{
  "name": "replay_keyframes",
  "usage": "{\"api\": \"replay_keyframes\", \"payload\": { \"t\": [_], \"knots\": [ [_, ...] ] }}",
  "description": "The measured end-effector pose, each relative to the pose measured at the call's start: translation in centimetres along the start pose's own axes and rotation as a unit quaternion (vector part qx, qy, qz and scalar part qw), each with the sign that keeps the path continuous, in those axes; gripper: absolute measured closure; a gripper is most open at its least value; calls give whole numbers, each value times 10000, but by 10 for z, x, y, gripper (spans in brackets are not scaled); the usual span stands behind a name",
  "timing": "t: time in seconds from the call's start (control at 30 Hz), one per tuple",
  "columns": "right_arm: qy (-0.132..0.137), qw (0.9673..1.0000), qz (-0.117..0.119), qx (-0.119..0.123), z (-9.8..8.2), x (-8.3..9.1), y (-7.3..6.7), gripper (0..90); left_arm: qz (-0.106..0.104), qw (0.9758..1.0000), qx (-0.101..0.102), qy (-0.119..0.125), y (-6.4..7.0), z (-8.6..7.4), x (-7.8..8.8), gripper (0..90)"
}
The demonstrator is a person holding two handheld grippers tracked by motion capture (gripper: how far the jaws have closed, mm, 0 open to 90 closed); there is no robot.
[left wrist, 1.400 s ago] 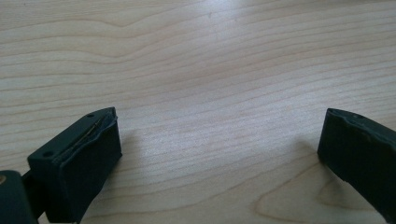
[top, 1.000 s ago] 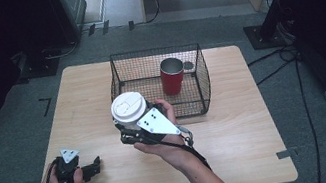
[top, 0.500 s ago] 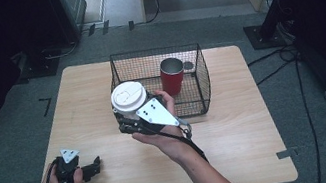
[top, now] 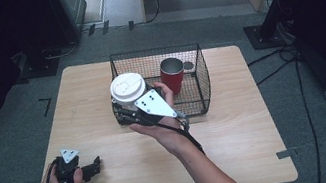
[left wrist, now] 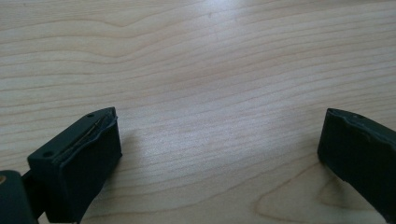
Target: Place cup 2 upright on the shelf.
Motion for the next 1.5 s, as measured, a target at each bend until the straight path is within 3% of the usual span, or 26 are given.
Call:
{"api": "replay_keyframes", "payload": {
  "t": [0.6, 0.93, 1.27, 1.5],
  "knots": [
    [323, 9994, -132, 61, 9, -23, 8, 157, -2, 10000, -11, -8, 0, 0, 0, 0],
    [356, 9985, -405, -11, 11, -43, 17, 156, -2, 10000, -8, -1, 0, 0, 0, 0],
    [296, 9971, -705, 35, -1, -72, 31, 157, 0, 10000, -7, 4, 0, 0, 0, 0],
    [228, 9967, -782, 28, -11, -85, 38, 157, -2, 10000, -2, 3, 0, 0, 0, 0]
  ]
}}
Point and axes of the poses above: each handheld gripper's, and its own axes: x roughly backward along the jaws, z roughly out of its top, y roughly to its right, the point moved 1 cm from there along -x, roughly forward along the jaws, and after that the axes turned 3 degrees about x, right-handed, at the moved point
